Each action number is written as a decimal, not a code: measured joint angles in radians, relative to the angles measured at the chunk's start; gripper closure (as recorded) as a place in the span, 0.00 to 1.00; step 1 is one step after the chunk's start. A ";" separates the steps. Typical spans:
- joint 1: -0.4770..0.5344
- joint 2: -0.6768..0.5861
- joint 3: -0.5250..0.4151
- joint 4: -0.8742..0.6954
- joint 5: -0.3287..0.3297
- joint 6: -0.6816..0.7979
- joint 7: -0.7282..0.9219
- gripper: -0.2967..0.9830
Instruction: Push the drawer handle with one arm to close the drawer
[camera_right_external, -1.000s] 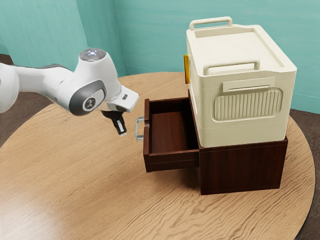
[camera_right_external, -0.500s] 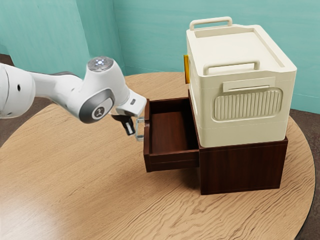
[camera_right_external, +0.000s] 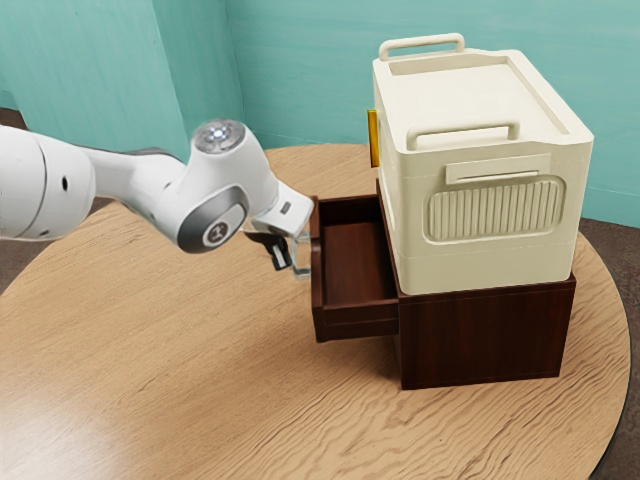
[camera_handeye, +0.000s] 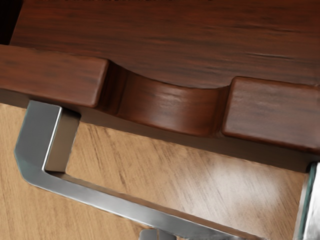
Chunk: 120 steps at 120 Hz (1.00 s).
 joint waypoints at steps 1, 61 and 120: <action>-0.001 0.001 0.000 0.002 0.000 0.001 0.000 0.85; -0.008 0.087 -0.048 0.086 -0.006 0.045 0.001 0.85; -0.006 0.134 -0.083 0.093 -0.005 0.189 0.000 0.85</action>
